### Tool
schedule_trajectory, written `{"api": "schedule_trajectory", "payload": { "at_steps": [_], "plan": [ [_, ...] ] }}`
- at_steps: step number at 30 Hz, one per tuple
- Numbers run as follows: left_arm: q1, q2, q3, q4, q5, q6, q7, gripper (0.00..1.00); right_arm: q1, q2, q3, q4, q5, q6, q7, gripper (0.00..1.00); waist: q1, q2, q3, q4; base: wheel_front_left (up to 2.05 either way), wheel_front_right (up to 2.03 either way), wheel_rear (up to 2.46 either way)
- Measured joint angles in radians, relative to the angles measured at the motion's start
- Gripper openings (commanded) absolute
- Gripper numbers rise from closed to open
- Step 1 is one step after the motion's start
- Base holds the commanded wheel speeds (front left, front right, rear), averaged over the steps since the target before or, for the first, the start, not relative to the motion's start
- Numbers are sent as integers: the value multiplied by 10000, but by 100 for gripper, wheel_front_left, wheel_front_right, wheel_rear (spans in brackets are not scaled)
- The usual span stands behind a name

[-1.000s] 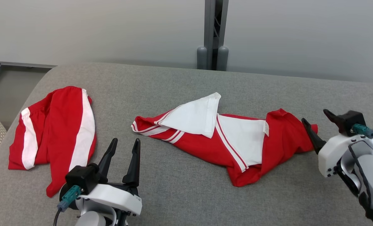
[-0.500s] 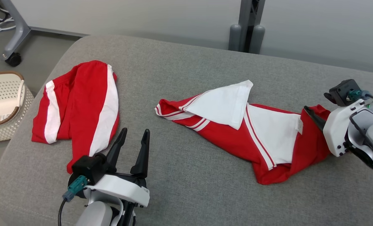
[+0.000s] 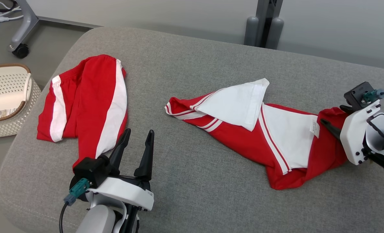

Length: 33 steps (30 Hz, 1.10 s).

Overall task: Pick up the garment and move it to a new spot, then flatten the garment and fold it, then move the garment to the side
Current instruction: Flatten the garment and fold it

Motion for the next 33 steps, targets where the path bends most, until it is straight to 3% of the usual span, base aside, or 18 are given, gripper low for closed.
{"api": "schedule_trajectory", "payload": {
  "at_steps": [22, 23, 24, 25, 33],
  "plan": [
    [-127, 0, -48, 73, 65, -58, 0, 100, -239, 267, 598, 589, 531, 0, -476, 100, 0, 0, 211, 187, 0, 0, 0],
    [-139, 0, -40, 71, 65, -58, 0, 100, -239, 274, 600, 589, 562, 0, -439, 56, 0, 0, 222, 212, 0, 0, 0],
    [-149, 0, -31, 69, 63, -58, 0, 100, -239, 282, 604, 583, 619, 0, -389, 25, 0, 0, 237, 232, 0, 0, 0],
    [-151, 2, -27, 69, 61, -58, 0, 100, -239, 288, 608, 575, 627, 0, -378, 0, 0, 0, 252, 252, 0, 0, 0],
    [-161, 0, -2, 84, 29, -42, 0, 100, -257, 288, 621, 662, 709, 0, -410, 0, 0, 0, 237, 293, 0, 0, 0]
  ]
}}
